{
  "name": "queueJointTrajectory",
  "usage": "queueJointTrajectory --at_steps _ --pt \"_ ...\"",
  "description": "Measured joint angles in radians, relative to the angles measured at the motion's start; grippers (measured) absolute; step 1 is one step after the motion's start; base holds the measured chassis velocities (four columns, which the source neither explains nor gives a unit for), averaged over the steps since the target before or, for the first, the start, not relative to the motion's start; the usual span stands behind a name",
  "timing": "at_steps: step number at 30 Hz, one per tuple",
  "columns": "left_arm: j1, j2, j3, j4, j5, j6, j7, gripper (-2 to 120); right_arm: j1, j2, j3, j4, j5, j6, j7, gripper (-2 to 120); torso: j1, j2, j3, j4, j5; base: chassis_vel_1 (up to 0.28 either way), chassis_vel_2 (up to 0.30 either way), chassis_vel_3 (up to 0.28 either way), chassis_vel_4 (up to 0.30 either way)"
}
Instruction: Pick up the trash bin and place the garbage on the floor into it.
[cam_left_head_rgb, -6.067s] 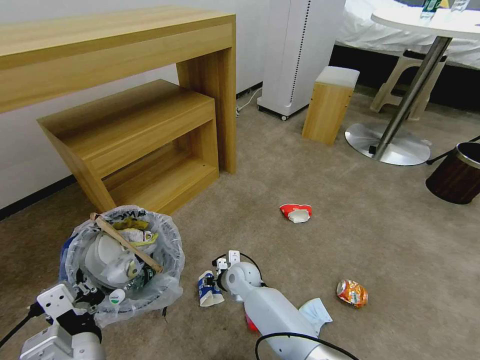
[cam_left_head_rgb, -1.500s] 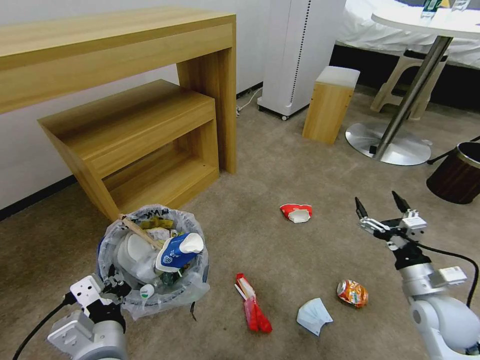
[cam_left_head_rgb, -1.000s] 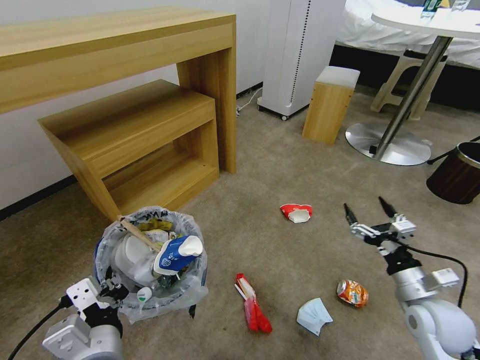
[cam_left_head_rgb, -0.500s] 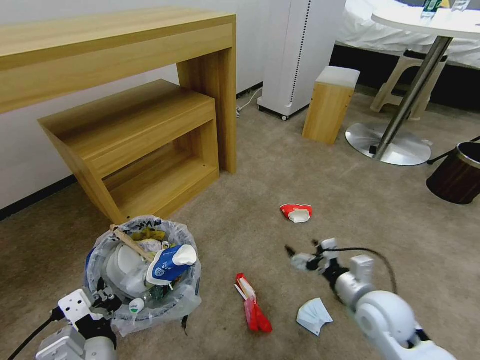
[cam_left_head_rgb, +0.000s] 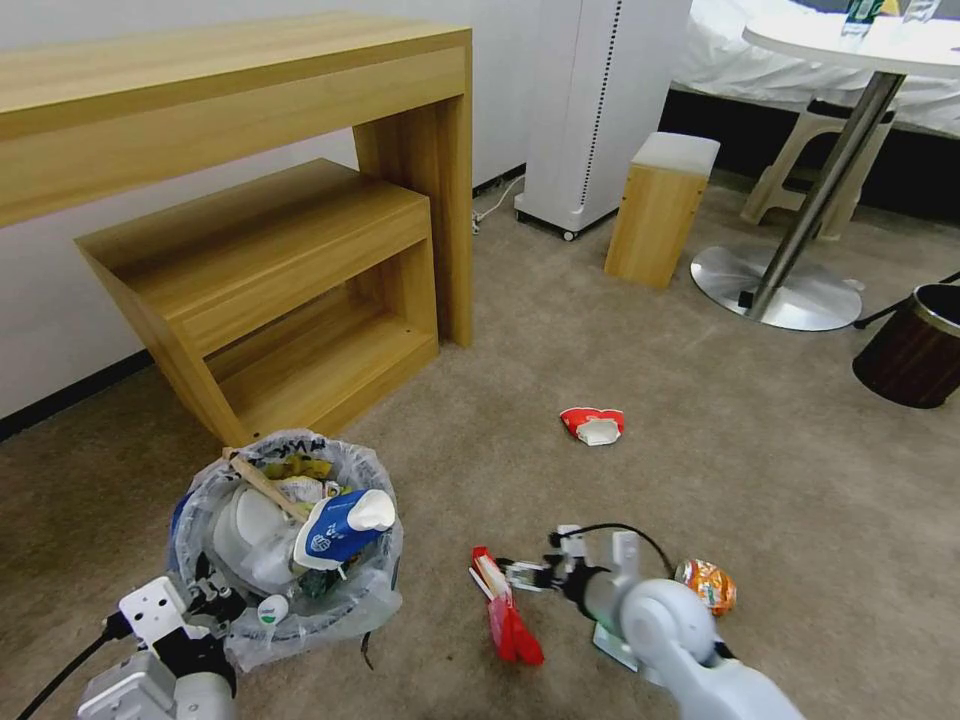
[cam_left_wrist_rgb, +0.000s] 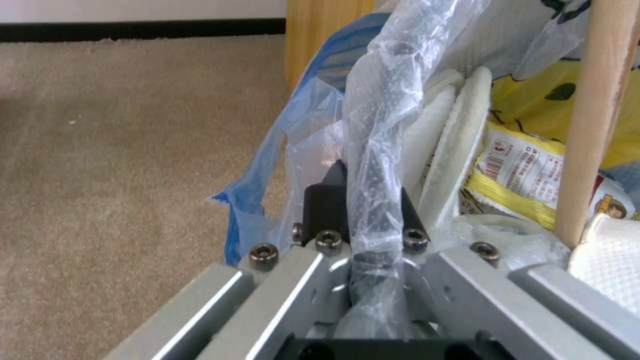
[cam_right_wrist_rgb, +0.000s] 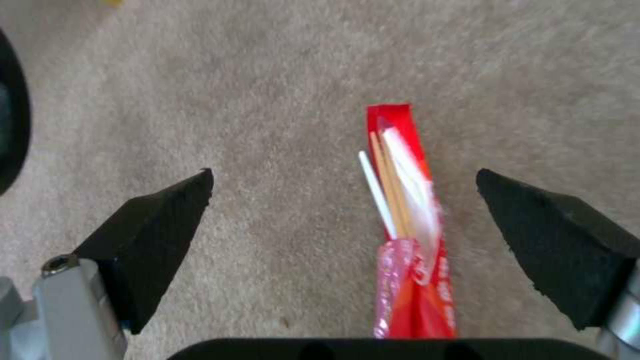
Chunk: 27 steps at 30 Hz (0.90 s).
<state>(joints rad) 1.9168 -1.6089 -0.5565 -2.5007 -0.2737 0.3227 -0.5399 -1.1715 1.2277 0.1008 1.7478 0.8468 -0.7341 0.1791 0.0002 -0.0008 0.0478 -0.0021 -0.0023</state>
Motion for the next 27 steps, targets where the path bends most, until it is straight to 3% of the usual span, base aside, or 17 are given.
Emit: queueJointTrajectory --at_steps 7,20,27 --pt "-0.001 0.0 -0.003 0.0 0.003 -0.004 0.001 0 0.058 0.036 -0.063 -0.11 -0.002 -0.01 0.057 100 0.0 0.0 0.0 0.0 0.0002 0.0 0.0 0.0 0.0" --pt "-0.013 0.001 -0.009 0.0 -0.001 -0.005 -0.001 0 0.104 0.035 -0.142 -0.228 -0.034 -0.006 0.077 100 0.0 0.0 0.0 0.0 0.0002 0.0 0.0 0.0 0.0" --pt "-0.022 0.001 -0.015 0.004 -0.008 -0.005 -0.003 0 0.118 0.044 -0.173 -0.272 -0.051 -0.004 0.087 88 0.0 0.0 0.0 -0.0001 0.0003 0.0 0.0 0.0 0.0"
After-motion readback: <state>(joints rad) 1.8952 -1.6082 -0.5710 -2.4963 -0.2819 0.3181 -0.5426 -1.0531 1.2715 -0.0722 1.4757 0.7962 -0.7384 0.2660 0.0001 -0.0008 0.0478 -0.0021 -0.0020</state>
